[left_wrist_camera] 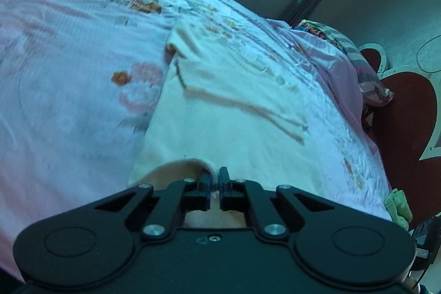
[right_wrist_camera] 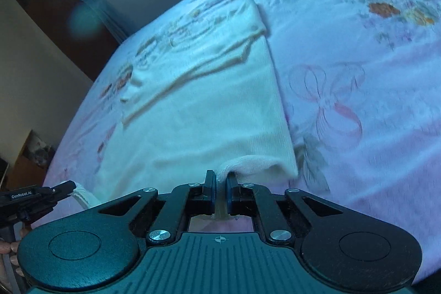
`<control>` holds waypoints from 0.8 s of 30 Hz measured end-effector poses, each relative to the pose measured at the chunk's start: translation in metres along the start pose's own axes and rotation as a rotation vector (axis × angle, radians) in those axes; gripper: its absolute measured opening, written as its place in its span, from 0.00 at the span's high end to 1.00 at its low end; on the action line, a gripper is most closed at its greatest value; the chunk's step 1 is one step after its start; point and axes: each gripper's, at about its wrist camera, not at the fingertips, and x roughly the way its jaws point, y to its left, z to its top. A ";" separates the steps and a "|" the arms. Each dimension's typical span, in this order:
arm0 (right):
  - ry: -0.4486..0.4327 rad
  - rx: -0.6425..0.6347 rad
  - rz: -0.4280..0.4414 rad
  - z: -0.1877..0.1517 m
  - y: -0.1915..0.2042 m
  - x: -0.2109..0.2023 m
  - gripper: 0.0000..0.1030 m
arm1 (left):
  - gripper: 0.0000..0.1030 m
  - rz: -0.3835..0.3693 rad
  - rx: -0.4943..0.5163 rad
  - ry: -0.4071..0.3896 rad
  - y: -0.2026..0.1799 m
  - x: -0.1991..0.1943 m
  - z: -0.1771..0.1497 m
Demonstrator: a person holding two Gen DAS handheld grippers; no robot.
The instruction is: Fold small clothes
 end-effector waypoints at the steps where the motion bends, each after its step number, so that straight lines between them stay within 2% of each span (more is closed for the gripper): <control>1: -0.021 -0.002 -0.002 0.012 0.002 0.005 0.94 | 0.97 -0.002 0.008 -0.015 -0.004 0.008 0.012; 5: -0.070 0.014 -0.026 0.058 -0.003 0.033 0.94 | 0.97 0.025 0.032 -0.033 -0.010 0.051 0.052; 9: -0.028 0.026 -0.081 0.089 -0.018 0.080 0.93 | 0.96 0.099 0.034 0.032 -0.004 0.102 0.070; 12: 0.001 0.022 -0.128 0.095 -0.028 0.104 0.93 | 0.85 0.175 0.076 0.093 0.003 0.123 0.066; 15: -0.013 -0.020 -0.139 0.096 -0.027 0.107 0.93 | 0.77 0.191 0.116 0.093 0.006 0.121 0.063; 18: -0.060 0.019 -0.140 0.099 -0.033 0.100 0.79 | 0.66 0.202 0.137 0.075 0.005 0.113 0.064; 20: -0.103 0.042 -0.157 0.104 -0.034 0.094 0.56 | 0.59 0.214 0.165 0.057 0.002 0.107 0.066; 21: -0.112 0.038 -0.156 0.105 -0.034 0.092 0.55 | 0.54 0.226 0.185 0.048 -0.002 0.104 0.067; 24: -0.103 -0.044 -0.186 0.105 -0.021 0.092 0.55 | 0.53 0.264 0.253 0.036 -0.014 0.099 0.070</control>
